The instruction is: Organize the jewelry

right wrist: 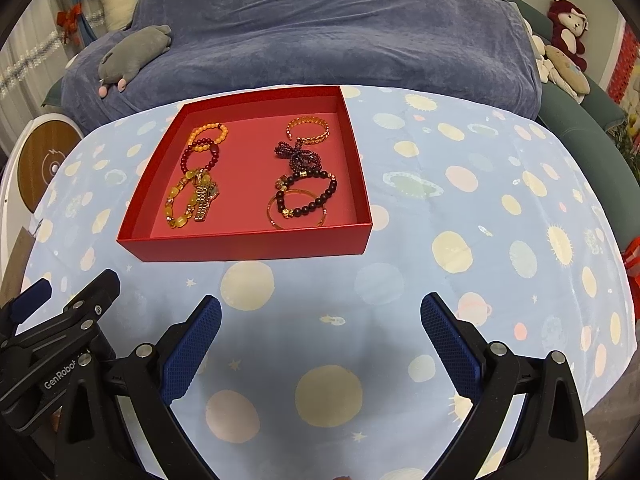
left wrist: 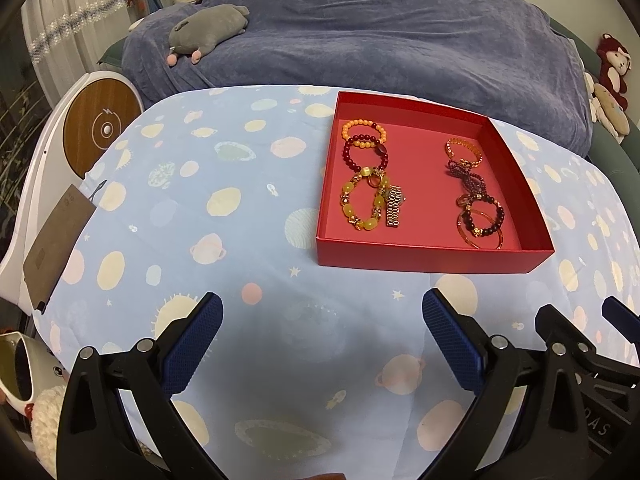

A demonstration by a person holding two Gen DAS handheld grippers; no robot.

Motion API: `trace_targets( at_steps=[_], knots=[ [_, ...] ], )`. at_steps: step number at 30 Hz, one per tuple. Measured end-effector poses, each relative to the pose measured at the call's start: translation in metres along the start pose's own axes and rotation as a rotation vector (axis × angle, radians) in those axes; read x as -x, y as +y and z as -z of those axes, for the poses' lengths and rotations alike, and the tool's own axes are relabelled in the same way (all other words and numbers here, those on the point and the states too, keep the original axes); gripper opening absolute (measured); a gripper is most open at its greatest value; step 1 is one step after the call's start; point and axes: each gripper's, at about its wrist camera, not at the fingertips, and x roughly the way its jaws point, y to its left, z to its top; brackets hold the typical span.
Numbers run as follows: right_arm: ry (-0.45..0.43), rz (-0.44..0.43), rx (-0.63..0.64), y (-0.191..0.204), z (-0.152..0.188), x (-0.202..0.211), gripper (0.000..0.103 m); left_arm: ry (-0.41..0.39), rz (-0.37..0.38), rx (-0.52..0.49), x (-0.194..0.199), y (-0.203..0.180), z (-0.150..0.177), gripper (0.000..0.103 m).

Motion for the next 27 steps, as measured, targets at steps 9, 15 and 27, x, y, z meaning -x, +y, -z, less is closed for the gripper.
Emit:
trace_targets(
  at_steps=[9, 15, 27],
  knots=[
    [-0.003, 0.000, 0.003, 0.0005, -0.0003, 0.0012, 0.096, 0.005, 0.006, 0.013, -0.0015, 0.0006, 0.0003, 0.095],
    [-0.007, -0.001, 0.006, 0.0006, -0.0003, 0.0022, 0.096, -0.009, 0.004, 0.006, 0.0008, 0.0012, 0.0001, 0.095],
    [-0.010, 0.001, 0.007, 0.0020, -0.0017, 0.0039, 0.096, -0.004, 0.010, 0.010, 0.0014, 0.0024, -0.0023, 0.095]
  ],
)
